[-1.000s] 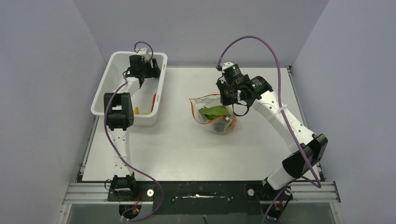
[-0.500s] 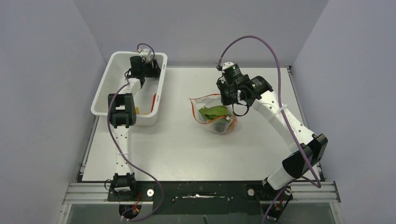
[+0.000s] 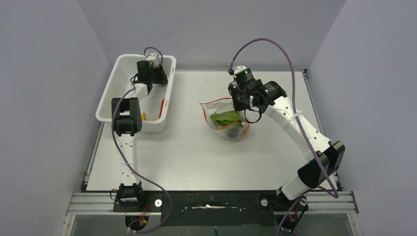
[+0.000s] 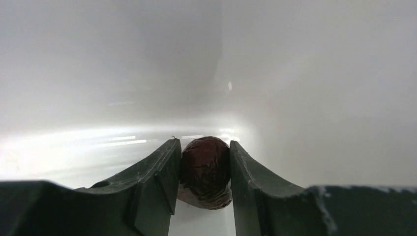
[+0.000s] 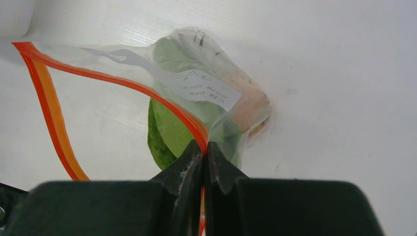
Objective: Place the food in the zip-top bag and seal the zipper
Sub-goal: Pick up the fake vegetable from the bin.
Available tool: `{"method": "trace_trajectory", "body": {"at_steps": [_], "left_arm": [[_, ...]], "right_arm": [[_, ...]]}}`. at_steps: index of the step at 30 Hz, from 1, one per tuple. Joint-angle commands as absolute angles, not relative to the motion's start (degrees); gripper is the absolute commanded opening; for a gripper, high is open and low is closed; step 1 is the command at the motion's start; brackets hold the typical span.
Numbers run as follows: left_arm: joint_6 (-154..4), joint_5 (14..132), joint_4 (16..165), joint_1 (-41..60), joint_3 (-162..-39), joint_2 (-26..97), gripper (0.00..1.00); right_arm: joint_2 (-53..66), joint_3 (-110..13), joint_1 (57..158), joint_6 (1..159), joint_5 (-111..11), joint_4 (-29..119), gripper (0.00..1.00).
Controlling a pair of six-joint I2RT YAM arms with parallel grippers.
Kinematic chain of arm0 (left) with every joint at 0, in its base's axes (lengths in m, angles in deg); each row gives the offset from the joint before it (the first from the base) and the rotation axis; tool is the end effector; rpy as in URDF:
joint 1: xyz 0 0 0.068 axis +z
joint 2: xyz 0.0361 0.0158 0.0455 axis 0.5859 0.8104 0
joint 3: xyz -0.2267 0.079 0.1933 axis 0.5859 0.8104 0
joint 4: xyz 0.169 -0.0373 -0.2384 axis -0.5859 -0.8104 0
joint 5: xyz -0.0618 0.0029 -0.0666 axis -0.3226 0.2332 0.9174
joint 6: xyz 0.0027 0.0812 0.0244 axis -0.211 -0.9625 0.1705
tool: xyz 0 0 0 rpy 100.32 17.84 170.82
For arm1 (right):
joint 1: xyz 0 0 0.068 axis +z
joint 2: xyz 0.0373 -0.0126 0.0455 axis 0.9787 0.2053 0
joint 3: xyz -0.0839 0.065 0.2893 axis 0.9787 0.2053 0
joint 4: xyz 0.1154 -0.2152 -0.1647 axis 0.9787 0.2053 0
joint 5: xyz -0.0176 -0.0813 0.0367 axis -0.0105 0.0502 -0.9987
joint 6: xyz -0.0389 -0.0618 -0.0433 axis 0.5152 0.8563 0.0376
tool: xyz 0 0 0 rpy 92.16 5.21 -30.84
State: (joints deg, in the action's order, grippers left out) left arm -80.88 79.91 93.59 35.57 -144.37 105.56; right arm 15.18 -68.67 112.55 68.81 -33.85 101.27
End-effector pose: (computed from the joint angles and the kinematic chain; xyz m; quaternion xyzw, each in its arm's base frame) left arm 0.6742 -0.0230 0.1373 0.0320 0.8344 -0.1402 0.5321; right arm 0.3226 0.2067 0.3899 -0.1080 0.9330 0.0816 0.3333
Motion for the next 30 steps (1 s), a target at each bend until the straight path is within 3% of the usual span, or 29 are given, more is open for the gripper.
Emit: {"method": "trace_trajectory", "body": {"at_steps": [1, 23, 30], "left_arm": [[-79.01, 78.34, 96.66, 35.51, -139.46, 96.82, 0.32], [-64.74, 78.41, 87.05, 34.28, -121.89, 68.26, 0.28], [-59.21, 88.43, 90.17, 34.79, -110.59, 57.13, 0.29]], "right_arm": [[11.01, -67.04, 111.99, 69.62, -33.38, 96.91, 0.01], [3.26, -55.18, 112.16, 65.61, -41.18, 83.26, 0.0], [2.91, -52.98, 112.04, 63.44, -42.93, 80.25, 0.0]]}}
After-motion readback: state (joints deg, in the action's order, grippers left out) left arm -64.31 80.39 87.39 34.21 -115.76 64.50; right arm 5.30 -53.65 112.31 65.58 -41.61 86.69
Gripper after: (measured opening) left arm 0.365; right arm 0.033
